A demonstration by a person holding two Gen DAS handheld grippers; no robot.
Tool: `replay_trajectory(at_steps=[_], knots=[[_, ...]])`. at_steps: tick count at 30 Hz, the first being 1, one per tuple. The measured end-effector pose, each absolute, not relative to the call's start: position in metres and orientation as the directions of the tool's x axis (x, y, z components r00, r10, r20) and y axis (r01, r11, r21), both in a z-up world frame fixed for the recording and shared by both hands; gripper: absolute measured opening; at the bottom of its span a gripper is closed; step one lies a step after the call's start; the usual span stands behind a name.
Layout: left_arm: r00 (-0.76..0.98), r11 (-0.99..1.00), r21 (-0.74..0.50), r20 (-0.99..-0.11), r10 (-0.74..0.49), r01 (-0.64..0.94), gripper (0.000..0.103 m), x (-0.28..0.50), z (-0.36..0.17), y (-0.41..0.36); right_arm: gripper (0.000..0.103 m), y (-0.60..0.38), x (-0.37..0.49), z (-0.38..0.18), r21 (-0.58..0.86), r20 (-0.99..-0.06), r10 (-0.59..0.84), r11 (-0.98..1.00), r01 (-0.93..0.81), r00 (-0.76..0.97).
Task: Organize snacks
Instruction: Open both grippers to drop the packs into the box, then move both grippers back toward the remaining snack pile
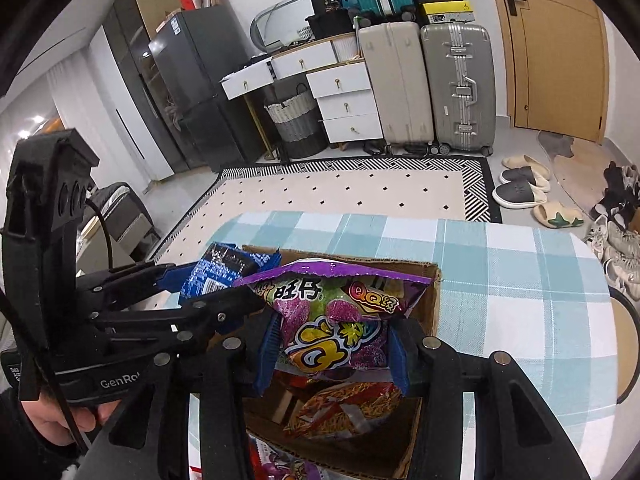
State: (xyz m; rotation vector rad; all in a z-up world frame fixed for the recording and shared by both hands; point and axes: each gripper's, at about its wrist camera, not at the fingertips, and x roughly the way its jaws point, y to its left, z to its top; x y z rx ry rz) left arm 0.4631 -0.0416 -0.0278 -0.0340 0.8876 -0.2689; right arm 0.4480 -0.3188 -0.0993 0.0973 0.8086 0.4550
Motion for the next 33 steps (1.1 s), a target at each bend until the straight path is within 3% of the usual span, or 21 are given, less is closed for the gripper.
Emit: replay_trajectory(at_steps=[5, 6, 7, 11, 20, 29, 33], knots=[[0.593, 0.963, -0.098, -0.771, -0.232, 0.250, 0.050, 0.457, -0.031, -0.047, 0.055, -0.325, 0.443, -0.099, 0.252, -0.669, 0.421, 0.904, -0.347, 0.612], [0.594, 0.967, -0.084, -0.775, -0.216, 0.242, 0.051, 0.456, -0.031, -0.048, 0.060, -0.326, 0.441, -0.098, 0.246, -0.670, 0.415, 0.906, -0.344, 0.616], [0.597, 0.969, -0.077, -0.776, -0.206, 0.234, 0.057, 0.454, -0.030, -0.047, 0.068, -0.327, 0.439, -0.097, 0.241, -0.671, 0.408, 0.910, -0.338, 0.619], [0.632, 0.971, -0.109, -0.743, -0.221, 0.211, 0.080, 0.440, -0.017, -0.037, 0.072, -0.335, 0.425, -0.085, 0.243, -0.645, 0.411, 0.910, -0.336, 0.645], [0.677, 0.969, -0.084, -0.701, -0.224, 0.233, 0.081, 0.389, 0.025, -0.032, 0.073, -0.339, 0.378, -0.048, 0.207, -0.603, 0.412, 0.908, -0.365, 0.683], [0.753, 0.967, -0.053, -0.617, -0.229, 0.250, 0.083, 0.310, 0.058, -0.029, 0.085, -0.337, 0.303, -0.013, 0.143, -0.520, 0.414, 0.905, -0.402, 0.747], [0.782, 0.970, -0.055, -0.582, -0.223, 0.236, 0.083, 0.275, 0.064, -0.027, 0.086, -0.342, 0.269, -0.011, 0.182, -0.463, 0.439, 0.897, -0.402, 0.770]])
